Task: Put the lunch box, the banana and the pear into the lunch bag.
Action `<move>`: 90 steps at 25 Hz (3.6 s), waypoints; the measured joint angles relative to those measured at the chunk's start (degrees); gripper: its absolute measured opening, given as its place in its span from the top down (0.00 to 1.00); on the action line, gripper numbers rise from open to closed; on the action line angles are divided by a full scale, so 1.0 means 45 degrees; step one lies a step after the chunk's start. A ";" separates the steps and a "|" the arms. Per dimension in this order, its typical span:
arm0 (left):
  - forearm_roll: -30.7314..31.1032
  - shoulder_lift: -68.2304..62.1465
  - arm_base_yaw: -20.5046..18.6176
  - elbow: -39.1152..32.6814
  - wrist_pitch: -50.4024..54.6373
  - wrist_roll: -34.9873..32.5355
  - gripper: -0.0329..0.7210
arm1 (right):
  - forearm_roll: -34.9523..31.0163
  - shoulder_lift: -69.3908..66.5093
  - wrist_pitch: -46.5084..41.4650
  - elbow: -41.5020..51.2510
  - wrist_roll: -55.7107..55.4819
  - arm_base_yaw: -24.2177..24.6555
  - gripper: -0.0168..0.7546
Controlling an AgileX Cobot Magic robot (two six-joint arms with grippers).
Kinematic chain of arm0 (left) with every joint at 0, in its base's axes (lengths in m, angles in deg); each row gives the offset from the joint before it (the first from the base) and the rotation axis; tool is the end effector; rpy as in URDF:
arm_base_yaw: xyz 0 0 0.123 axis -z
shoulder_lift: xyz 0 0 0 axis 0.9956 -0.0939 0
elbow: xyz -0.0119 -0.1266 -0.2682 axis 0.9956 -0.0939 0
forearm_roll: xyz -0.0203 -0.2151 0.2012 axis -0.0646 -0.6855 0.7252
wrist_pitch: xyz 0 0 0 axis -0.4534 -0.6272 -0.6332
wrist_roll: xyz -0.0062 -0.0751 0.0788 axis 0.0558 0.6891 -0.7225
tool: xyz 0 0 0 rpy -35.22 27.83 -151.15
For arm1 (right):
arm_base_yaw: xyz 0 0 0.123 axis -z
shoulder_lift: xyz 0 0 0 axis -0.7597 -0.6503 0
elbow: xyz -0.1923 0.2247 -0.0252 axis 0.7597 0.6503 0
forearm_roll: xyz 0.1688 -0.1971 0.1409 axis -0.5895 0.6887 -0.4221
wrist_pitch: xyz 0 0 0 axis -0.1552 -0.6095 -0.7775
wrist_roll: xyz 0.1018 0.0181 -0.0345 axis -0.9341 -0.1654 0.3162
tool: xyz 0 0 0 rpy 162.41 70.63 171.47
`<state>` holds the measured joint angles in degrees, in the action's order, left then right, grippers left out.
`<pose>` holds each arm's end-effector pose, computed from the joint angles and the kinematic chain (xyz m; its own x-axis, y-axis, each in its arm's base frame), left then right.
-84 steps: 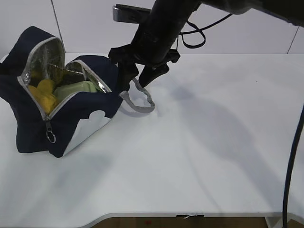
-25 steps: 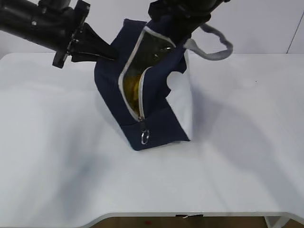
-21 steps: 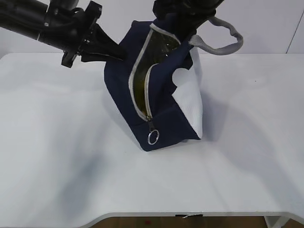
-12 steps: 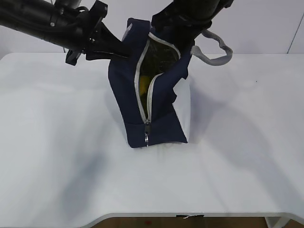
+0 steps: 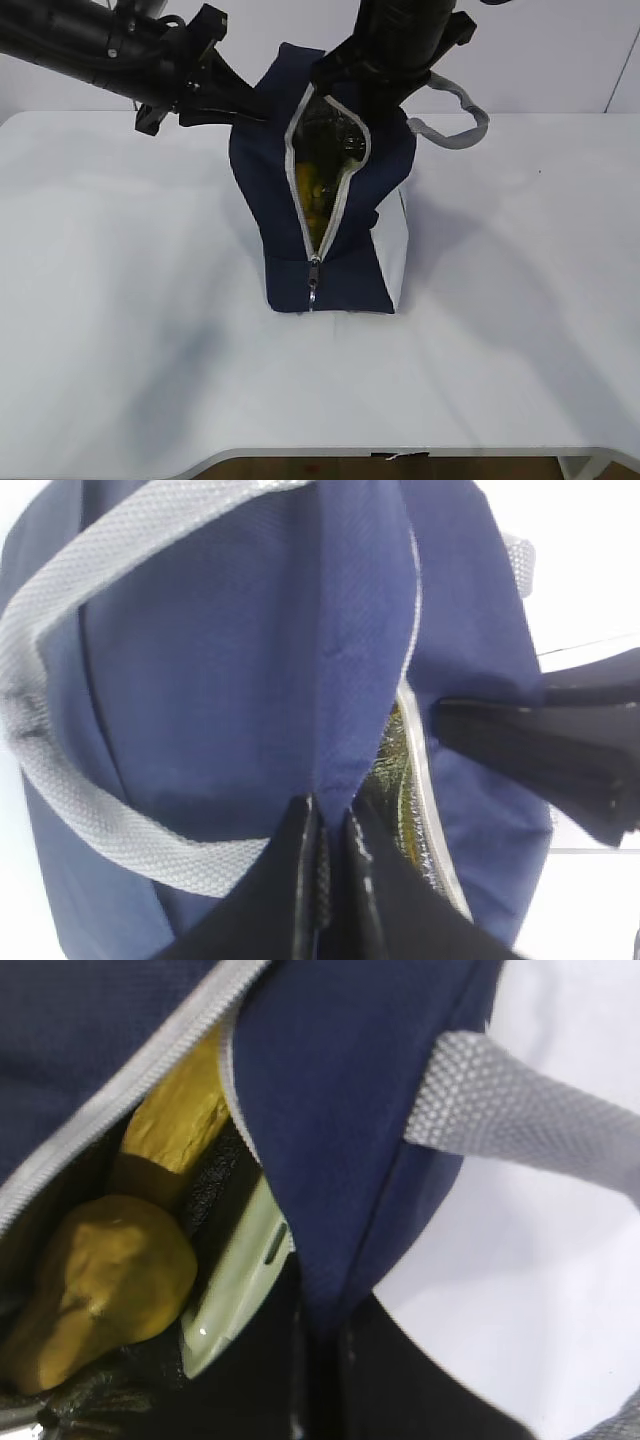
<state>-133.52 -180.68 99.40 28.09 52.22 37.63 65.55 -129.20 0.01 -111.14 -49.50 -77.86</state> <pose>0.4319 -0.1953 0.2564 -0.9160 -0.0800 -0.3931 0.2825 0.5670 -0.7737 0.4479 0.2292 0.3231 -0.7878 -0.4551 -0.4150 -0.4538 0.8845 -0.1085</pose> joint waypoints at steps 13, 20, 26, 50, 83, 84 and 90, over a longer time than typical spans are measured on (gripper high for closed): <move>0.0000 0.0000 0.0264 0.0000 -0.0236 0.0000 0.94 | -0.0177 -0.0080 0.0000 0.0000 -0.0269 0.0000 0.50; -0.0025 0.0000 0.0260 0.0000 -0.0236 0.0000 0.94 | -0.0219 0.0903 0.0000 0.0000 -0.0296 0.0000 0.34; -0.0067 0.0000 0.0260 0.0000 -0.0189 -0.0015 0.93 | -0.0298 0.2309 0.0000 0.0000 -0.0318 0.0000 0.34; -0.1645 0.0000 -0.0257 0.0031 0.2016 -0.1006 0.45 | -0.1143 0.5380 -0.0023 0.2028 -0.0318 0.0000 0.35; 1.1318 0.2575 -0.1233 0.2486 0.4277 0.3542 0.55 | -0.2161 1.0467 0.9174 1.3795 -0.0094 0.0000 0.43; 1.1466 0.2632 -0.1233 0.2486 0.4277 0.3569 0.55 | -0.2191 1.0316 0.9303 1.3922 -0.0094 0.0000 0.43; 1.1667 0.2742 -0.1215 0.2486 0.4320 0.3595 0.57 | -0.2191 0.9232 1.0345 1.4022 0.0009 0.0000 0.43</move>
<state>-81.02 -168.34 93.94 39.28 71.66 53.80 55.70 -87.66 46.57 -48.04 -49.46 -77.86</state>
